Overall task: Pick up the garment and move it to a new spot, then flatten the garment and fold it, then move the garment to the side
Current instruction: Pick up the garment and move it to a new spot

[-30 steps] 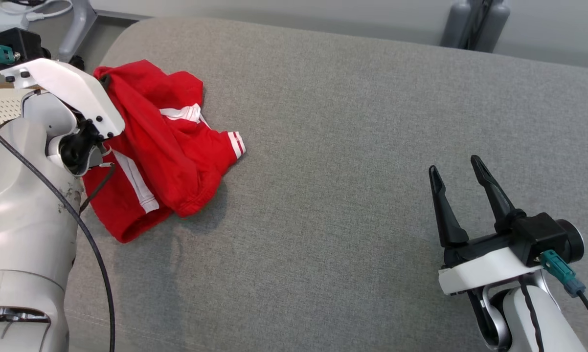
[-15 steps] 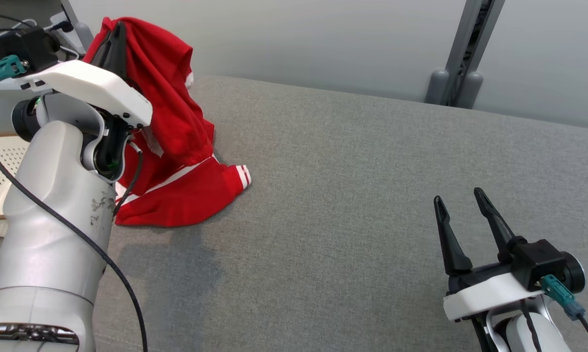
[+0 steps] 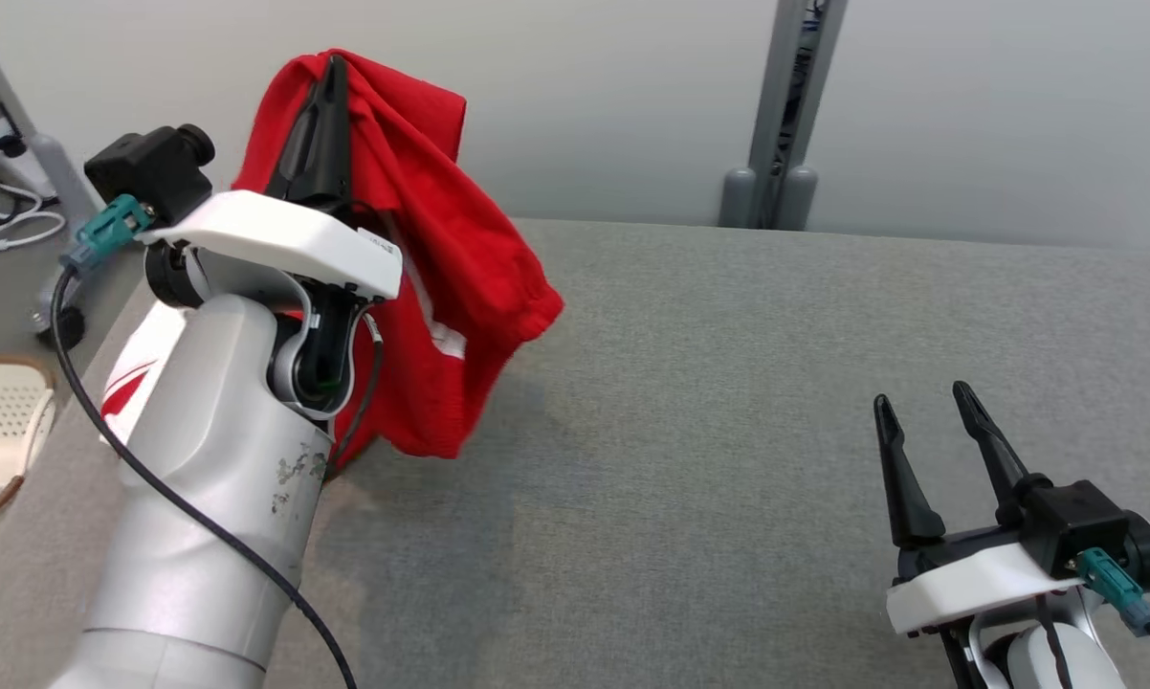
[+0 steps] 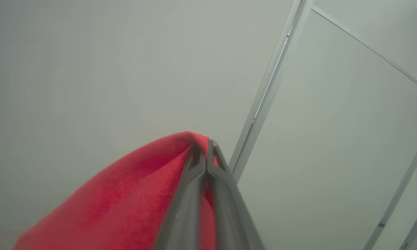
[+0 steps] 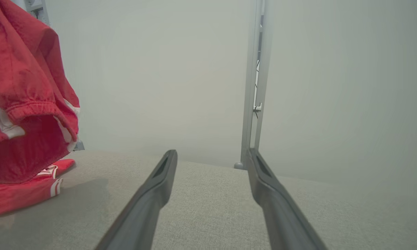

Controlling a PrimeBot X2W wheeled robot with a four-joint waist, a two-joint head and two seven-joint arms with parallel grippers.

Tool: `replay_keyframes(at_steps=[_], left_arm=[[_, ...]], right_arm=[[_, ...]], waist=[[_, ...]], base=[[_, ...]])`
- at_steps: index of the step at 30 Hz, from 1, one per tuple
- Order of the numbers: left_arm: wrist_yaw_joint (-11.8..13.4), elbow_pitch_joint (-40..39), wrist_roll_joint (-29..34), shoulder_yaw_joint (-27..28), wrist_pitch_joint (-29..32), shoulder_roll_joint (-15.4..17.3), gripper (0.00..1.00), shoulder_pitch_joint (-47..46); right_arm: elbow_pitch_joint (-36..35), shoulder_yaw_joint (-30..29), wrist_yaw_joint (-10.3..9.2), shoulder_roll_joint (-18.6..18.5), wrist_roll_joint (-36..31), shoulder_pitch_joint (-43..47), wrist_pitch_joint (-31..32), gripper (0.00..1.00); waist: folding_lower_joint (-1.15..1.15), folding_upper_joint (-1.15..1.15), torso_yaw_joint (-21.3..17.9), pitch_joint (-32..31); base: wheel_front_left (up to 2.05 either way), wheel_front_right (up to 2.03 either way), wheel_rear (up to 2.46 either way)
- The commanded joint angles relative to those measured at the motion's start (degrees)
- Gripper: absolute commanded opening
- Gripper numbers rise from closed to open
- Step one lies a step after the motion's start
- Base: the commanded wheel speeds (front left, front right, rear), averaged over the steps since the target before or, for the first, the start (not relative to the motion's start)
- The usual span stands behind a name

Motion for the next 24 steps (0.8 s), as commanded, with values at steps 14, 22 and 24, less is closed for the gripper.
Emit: replay_keyframes(at_steps=[14, 22, 24], left_arm=[[8.8, -13.1, -9.8, -10.2, -1.6, -0.4, 0.00, 6.0], [14.5, -21.3, -12.1, -15.5, -1.6, -0.4, 0.00, 7.0], [15.5, -22.5, -13.1, -16.7, -1.6, -0.4, 0.00, 6.9]], right_arm=[[-1.0, -2.9, 0.11, -1.0, -1.2, -0.9, -0.3, 1.00], [-1.5, -3.5, 0.11, -0.6, -0.6, -2.6, -0.3, 1.00], [-1.4, -3.6, 0.11, -0.4, -0.4, -2.8, -0.3, 1.00]], waist=[[0.00, 0.00, -14.6, 2.7], [0.00, 0.00, -22.3, 6.5], [0.00, 0.00, -23.9, 7.3]], base=[[0.00, 0.00, 0.00], [0.00, 0.00, 0.00], [0.00, 0.00, 0.00]])
